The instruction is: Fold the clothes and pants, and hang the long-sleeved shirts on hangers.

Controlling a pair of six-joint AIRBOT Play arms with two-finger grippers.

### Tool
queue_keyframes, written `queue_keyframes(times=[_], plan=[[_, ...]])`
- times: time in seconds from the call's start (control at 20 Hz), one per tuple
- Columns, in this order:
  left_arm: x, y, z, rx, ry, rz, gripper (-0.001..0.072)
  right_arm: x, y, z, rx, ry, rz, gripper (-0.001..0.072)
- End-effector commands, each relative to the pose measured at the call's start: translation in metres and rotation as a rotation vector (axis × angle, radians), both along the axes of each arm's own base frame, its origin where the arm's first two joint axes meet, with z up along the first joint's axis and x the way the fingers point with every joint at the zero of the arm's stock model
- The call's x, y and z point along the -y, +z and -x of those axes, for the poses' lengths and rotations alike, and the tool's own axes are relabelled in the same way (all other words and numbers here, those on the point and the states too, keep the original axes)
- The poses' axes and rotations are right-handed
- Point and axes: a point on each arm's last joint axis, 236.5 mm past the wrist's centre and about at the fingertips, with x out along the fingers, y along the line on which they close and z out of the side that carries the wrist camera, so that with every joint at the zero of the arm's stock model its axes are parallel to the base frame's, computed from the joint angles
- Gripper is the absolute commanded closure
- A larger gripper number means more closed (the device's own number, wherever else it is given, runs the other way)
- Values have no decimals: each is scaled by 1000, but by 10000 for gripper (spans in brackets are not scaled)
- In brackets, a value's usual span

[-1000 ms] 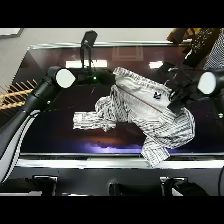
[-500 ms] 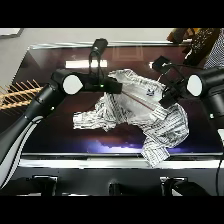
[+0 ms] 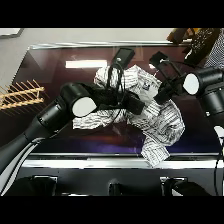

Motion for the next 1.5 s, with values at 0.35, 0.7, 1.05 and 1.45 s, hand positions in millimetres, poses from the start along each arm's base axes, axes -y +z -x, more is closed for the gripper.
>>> queue_keyframes(times=[0.35, 0.7, 1.05, 1.45], plan=[[-32, -95, -3, -67, 24, -208, 673, 3, 72, 9, 157, 60, 9, 679], [-84, -44, -41, 37, 91, -173, 91, -6, 82, 12, 192, 157, 34, 679], [-230, 29, -78, 190, 118, -205, 91, -63, 89, -1, 302, 516, 46, 679], [-292, 16, -101, 328, 5, -377, 101, -111, 55, 6, 242, 803, 2, 678]])
